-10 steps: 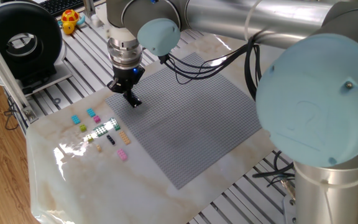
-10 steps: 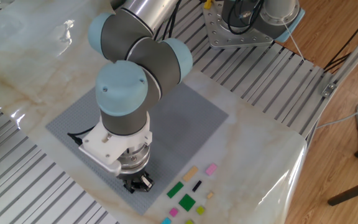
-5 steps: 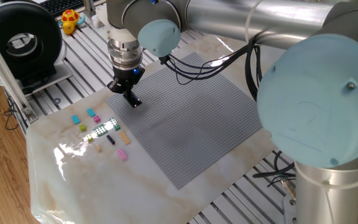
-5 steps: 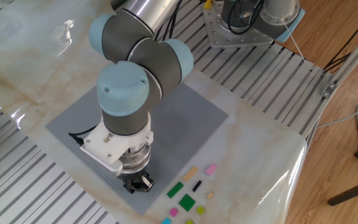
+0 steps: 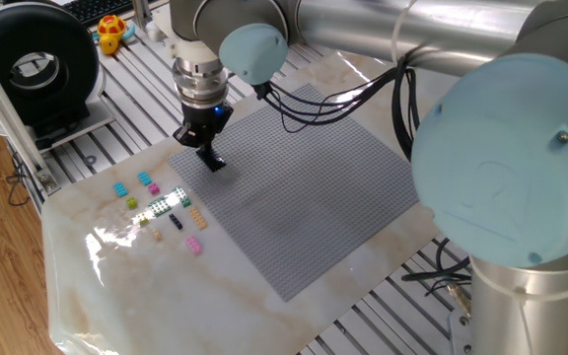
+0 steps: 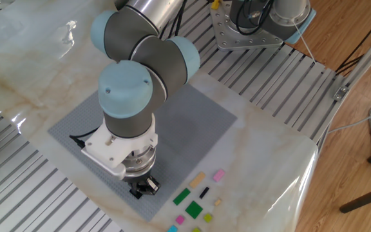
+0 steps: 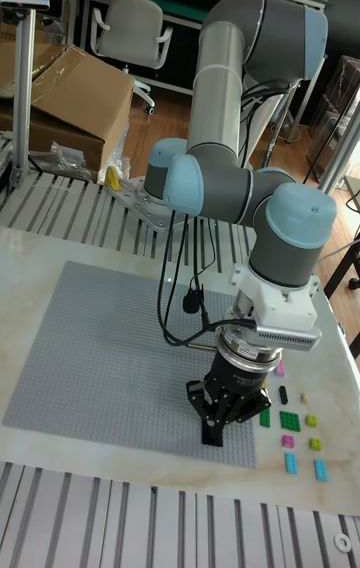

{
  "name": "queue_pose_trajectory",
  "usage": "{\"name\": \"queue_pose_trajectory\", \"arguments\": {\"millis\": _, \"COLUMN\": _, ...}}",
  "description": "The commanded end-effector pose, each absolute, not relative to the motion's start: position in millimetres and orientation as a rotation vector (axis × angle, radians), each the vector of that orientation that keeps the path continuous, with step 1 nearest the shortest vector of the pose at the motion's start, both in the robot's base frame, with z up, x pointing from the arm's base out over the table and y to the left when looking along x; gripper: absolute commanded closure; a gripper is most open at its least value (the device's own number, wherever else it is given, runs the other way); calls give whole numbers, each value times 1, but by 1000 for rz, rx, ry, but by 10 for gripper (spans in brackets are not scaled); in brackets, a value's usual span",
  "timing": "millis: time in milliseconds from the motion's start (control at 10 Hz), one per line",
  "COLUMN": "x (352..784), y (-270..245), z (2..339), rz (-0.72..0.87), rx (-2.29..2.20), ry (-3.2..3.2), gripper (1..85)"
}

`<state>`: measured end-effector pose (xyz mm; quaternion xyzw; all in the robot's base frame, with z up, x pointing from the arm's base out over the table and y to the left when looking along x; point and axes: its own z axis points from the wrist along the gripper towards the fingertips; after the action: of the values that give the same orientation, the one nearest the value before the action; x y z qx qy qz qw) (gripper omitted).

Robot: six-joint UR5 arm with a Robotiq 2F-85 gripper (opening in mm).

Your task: Stack small Lego blocks randomly, one at a time

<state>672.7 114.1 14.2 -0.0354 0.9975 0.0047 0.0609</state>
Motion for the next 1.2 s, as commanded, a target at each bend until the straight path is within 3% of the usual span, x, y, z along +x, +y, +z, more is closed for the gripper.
{"name": "queue_pose_trajectory", "arguments": {"millis": 0, "x": 666, "y": 112, "z": 20, "rz": 29, "rx": -94, "ry": 3030, "gripper": 843}}
{"name": "queue_pose_trajectory", "arguments": {"millis": 900, "x": 653, "y": 120, "z": 41, "rz": 95, "rx": -107, "ry": 3003, "gripper": 843}}
{"name": "queue_pose_trajectory", "arguments": {"millis": 1100, "x": 652, "y": 106, "z": 40, "rz": 23, "rx": 12, "ry": 3013, "gripper": 843}}
